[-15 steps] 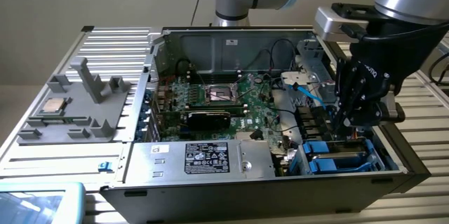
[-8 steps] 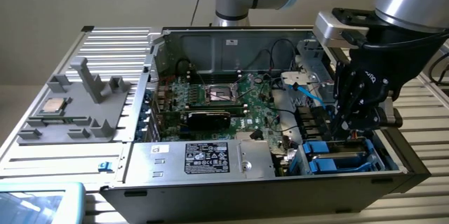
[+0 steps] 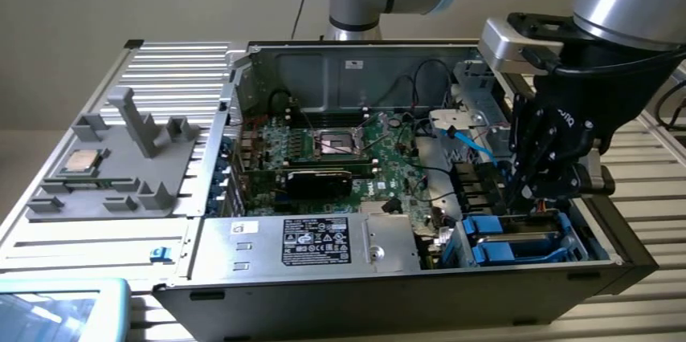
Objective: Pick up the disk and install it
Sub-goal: 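Insert the second disk wire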
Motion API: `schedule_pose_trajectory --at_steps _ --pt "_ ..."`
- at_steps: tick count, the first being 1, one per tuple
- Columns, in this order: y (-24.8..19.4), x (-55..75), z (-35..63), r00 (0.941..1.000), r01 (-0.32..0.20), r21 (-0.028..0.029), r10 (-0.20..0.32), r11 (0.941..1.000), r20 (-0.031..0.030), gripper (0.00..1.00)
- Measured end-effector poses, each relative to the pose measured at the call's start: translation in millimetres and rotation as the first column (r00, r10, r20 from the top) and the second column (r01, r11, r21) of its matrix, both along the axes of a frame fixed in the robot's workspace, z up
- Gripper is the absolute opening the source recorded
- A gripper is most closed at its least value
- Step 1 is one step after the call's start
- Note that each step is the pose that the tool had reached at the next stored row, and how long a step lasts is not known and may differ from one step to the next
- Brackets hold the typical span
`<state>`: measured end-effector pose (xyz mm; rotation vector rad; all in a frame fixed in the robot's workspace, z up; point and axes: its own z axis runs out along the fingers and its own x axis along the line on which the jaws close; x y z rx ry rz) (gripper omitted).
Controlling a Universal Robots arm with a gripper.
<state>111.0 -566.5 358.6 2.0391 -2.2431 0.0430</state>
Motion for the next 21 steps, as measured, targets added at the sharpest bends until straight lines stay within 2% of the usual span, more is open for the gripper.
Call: schedule_pose_trajectory --at_steps 1,2,4,5,6,7,9,10,21 --pt "0.1 0.0 -0.3 1.0000 0.000 -0.0040 0.000 1.0000 -0.0002 0.15" --pt "0.5 0.0 -0.5 1.0000 0.000 -0.0120 0.000 0.9999 -0.0003 0.15" --pt "2.4 0.1 -1.0 1.0000 -0.001 -0.0333 0.001 0.9994 -0.0006 0.15" --pt "3.7 0.1 -1.3 1.0000 -0.002 -0.0362 0.002 0.9993 -0.0006 0.15" --pt "3.9 0.1 -1.4 1.0000 -0.003 -0.0365 0.003 0.9993 -0.0010 0.15" --pt "3.8 0.5 -1.8 1.0000 -0.005 -0.0364 0.004 0.9993 -0.0064 0.15" --pt "3.8 3.1 -2.4 0.9997 -0.007 -0.0365 0.006 0.9993 -0.0225 0.15" --pt "3.9 4.7 -2.8 0.9996 -0.008 -0.0362 0.007 0.9993 -0.0264 0.15" --pt "3.8 9.0 -10.2 0.9989 -0.026 -0.0362 0.024 0.9990 -0.0390 0.15"
